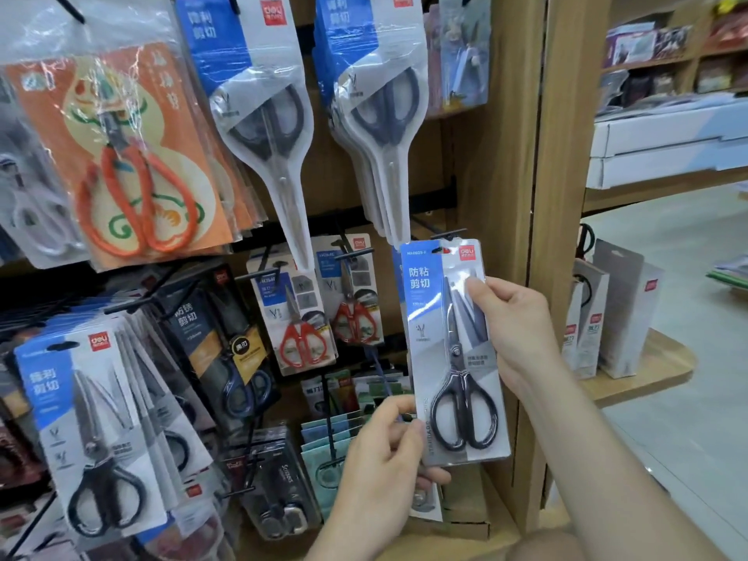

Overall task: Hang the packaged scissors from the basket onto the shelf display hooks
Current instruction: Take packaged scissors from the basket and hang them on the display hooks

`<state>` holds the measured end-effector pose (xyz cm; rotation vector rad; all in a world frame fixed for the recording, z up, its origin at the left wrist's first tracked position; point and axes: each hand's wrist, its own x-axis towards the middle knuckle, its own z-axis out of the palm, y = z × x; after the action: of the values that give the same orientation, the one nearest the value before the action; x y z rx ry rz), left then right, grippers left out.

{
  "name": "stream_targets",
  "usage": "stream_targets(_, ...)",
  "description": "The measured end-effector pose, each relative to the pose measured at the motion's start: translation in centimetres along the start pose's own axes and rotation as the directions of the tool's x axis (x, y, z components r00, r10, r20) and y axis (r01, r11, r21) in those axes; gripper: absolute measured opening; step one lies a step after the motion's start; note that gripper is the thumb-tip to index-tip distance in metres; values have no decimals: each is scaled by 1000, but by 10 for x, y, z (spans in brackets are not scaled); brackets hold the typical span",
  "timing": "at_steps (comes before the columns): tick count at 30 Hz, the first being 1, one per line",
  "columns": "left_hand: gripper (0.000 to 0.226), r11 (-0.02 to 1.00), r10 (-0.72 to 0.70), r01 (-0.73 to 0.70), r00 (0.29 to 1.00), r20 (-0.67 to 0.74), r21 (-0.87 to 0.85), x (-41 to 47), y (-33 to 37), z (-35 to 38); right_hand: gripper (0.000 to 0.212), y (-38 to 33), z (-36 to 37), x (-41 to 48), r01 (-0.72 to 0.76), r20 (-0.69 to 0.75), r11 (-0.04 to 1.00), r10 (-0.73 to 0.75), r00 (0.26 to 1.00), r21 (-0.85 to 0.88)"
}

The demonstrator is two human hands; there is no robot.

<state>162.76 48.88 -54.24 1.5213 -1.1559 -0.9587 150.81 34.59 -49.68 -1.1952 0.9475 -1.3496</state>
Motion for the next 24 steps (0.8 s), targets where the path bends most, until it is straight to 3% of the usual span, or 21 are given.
stream_targets(5, 22, 999, 8, -9, 1000, -25, -38, 5, 5, 1, 24, -2, 3, 10, 3, -38, 1000, -3, 999, -24)
stream_targets(9, 22, 1000, -5, 3, 997, -79, -28, 13, 5, 2, 30, 7, 4, 13, -21, -70, 990, 11, 997, -138)
stream_targets(12, 19, 1000, -29, 27, 994, -104, -14, 23, 2, 3, 38, 16, -5, 3, -116, 13, 974, 121, 993, -192)
stream_targets(18, 17, 997, -9, 19, 992, -125, 79, 44, -4, 3, 21, 54, -26, -21, -152, 177, 967, 190, 966, -203)
stream_targets(24, 21, 999, 34, -28, 986, -164, 38, 42, -4, 2, 26, 63, -18, -22, -62, 44, 985, 70, 997, -160)
